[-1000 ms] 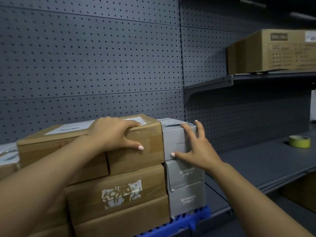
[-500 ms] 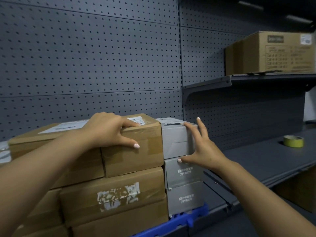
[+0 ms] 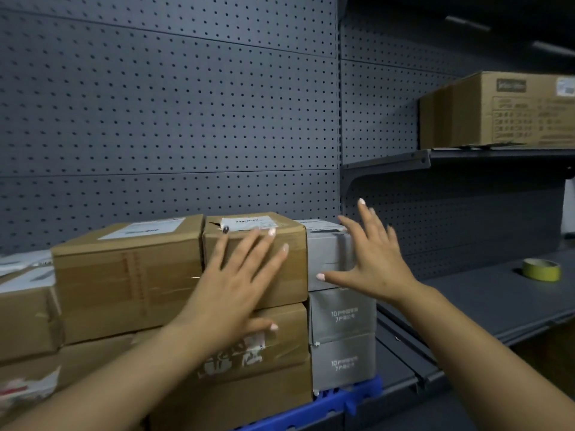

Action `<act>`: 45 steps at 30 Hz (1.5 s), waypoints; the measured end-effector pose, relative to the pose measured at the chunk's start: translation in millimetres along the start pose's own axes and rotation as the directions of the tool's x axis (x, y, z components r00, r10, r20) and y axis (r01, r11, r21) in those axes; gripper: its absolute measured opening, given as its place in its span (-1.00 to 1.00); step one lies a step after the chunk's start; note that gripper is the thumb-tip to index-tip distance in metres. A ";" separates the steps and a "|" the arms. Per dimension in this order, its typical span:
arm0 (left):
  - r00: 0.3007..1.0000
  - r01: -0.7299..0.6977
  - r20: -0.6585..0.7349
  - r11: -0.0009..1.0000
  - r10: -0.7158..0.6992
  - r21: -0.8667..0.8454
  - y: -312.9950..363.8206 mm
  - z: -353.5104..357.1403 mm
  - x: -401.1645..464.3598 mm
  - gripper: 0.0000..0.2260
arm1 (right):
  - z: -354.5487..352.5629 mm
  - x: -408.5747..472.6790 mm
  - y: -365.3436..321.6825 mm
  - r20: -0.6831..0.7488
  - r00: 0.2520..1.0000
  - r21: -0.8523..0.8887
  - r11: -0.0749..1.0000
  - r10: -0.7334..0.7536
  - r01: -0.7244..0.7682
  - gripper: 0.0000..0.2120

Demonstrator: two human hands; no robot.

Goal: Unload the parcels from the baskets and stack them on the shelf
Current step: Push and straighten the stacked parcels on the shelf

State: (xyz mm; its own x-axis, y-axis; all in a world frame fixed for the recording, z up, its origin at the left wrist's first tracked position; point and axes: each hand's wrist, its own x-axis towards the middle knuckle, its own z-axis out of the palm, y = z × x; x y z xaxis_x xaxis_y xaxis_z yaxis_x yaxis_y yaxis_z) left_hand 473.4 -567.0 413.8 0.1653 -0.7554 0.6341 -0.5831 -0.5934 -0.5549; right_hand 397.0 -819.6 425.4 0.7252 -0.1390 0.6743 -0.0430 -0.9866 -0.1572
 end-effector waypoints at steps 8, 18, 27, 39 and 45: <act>0.984 -0.089 0.145 0.991 0.103 -0.098 27.3 34.4 -89.0 -0.17 | -8.0 29.2 -85.9 0.107 0.966 0.122 0.967 -0.236 0.223 -0.26; 0.971 -0.139 0.203 0.990 0.129 0.034 18.9 47.0 -114.2 -0.14 | 5.1 34.9 -113.1 0.197 0.953 -0.101 0.962 -0.231 0.254 -0.24; 0.983 -0.151 0.119 0.986 0.142 0.067 13.3 56.7 -116.1 -0.45 | -14.9 39.3 -114.0 0.187 0.950 -0.049 0.963 -0.250 0.263 -0.58; 0.981 -0.114 0.164 0.992 0.104 0.055 15.7 56.6 -109.0 -0.34 | -8.0 35.1 -117.0 0.179 0.967 0.075 0.983 -0.180 0.169 -0.53; 0.996 0.013 0.085 1.000 -0.015 0.022 1.3 26.3 -102.8 -0.30 | -1.9 29.9 -127.7 0.100 0.985 -0.025 0.990 -0.137 0.140 -0.45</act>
State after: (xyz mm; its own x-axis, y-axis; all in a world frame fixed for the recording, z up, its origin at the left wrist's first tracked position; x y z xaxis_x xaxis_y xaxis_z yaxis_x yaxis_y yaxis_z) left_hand 476.6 -497.4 333.7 0.2411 -0.7671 0.5945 -0.5632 -0.6095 -0.5580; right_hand 422.8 -697.9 467.1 0.7894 0.0069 0.6138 0.0419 -0.9982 -0.0426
